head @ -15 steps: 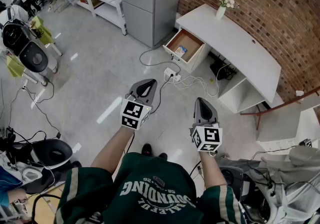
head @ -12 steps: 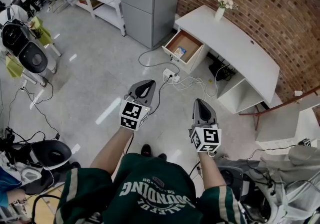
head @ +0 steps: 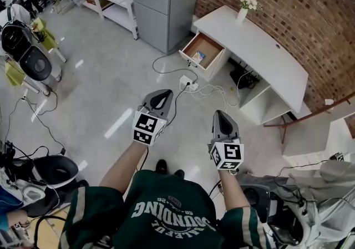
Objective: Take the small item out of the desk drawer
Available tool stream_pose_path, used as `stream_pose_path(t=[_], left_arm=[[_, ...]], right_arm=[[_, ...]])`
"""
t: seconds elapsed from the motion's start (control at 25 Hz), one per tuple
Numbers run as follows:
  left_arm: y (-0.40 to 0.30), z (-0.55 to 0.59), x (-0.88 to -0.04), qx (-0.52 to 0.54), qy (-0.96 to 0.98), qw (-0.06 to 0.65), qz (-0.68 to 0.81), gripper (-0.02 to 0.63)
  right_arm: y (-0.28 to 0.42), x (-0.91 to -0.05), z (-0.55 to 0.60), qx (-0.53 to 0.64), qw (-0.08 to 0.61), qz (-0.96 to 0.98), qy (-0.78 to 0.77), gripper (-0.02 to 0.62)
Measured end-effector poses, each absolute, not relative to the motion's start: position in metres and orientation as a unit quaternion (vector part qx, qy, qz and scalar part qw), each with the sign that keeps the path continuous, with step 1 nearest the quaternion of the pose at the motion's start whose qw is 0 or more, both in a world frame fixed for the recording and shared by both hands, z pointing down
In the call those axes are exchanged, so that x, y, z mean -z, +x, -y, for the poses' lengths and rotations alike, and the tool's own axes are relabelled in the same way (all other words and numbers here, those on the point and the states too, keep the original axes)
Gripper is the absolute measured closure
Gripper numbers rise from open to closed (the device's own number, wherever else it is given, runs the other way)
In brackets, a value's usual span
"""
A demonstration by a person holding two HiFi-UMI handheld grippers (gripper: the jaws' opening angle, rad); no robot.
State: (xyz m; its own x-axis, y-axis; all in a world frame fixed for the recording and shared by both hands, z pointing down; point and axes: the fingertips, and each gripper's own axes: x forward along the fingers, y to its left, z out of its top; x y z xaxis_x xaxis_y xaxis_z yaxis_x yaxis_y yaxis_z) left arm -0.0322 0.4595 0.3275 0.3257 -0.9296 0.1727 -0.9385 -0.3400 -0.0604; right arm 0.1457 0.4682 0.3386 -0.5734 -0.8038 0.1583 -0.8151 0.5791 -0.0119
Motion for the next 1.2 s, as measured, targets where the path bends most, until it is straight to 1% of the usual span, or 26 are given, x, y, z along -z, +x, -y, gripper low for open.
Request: stream_pose_path(t=[0.52,1.2], left_arm=[[-0.044,-0.473,-0.328,-0.086,0.816,0.025,0.571,0.591],[-0.057,-0.458,-0.325,-0.083,0.828,0.015,0.555,0.591]], right_arm=[[0.132,-0.338,-0.482,-0.04,0.073,0.885,0.458,0.572],[0.117,-0.336,-0.476,-0.042,0.069,0.875,0.477,0.572]])
